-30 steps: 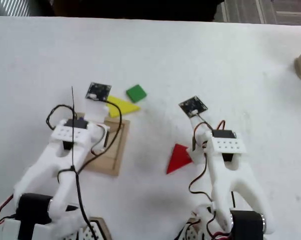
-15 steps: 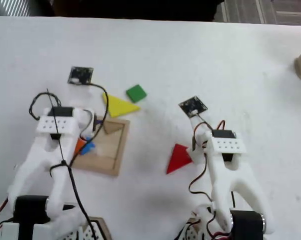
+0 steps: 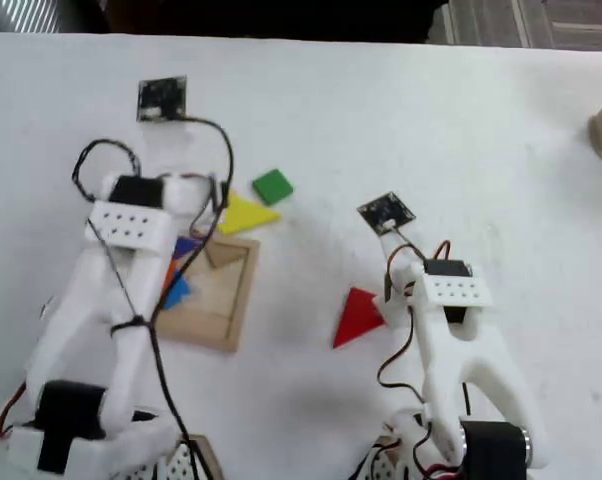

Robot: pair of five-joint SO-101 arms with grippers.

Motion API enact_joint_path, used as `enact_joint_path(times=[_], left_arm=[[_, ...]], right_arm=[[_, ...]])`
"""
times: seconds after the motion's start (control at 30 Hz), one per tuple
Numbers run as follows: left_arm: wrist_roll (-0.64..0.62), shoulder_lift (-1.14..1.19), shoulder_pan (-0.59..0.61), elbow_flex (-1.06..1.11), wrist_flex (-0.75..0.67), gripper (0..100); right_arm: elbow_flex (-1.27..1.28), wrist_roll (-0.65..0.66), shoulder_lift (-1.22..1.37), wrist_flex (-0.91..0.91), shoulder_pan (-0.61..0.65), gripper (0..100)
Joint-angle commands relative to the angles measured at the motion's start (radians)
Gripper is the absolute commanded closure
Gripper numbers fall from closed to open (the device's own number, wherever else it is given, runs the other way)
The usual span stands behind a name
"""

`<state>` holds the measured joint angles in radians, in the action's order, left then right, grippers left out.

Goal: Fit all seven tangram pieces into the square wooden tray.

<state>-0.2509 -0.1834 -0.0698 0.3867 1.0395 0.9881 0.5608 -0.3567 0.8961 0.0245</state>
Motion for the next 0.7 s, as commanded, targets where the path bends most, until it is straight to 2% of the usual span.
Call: enact_joint_path(times=[0.0, 0.17, 0.4, 0.53, 0.67], left_arm=[[-0.109, 0.179, -0.101, -0.244, 0.057, 83], [-0.242, 0.406, -0.105, -0.445, 0.060, 83], [-0.281, 0.567, -0.088, -0.551, 0.058, 82], [-0.296, 0.625, -0.104, -0.605, 0.060, 76], [-0.394, 0.670, -0.111, -0.635, 0.060, 69]], right_arm=[[-0.002, 0.009, -0.024, -0.015, 0.008, 98.1], [-0.002, 0.012, -0.024, -0.013, 0.008, 98.1], [-0.002, 0.014, -0.024, -0.013, 0.010, 98.1], [-0.002, 0.014, -0.024, -0.013, 0.010, 98.1], [-0.002, 0.014, -0.024, -0.008, 0.010, 98.1]])
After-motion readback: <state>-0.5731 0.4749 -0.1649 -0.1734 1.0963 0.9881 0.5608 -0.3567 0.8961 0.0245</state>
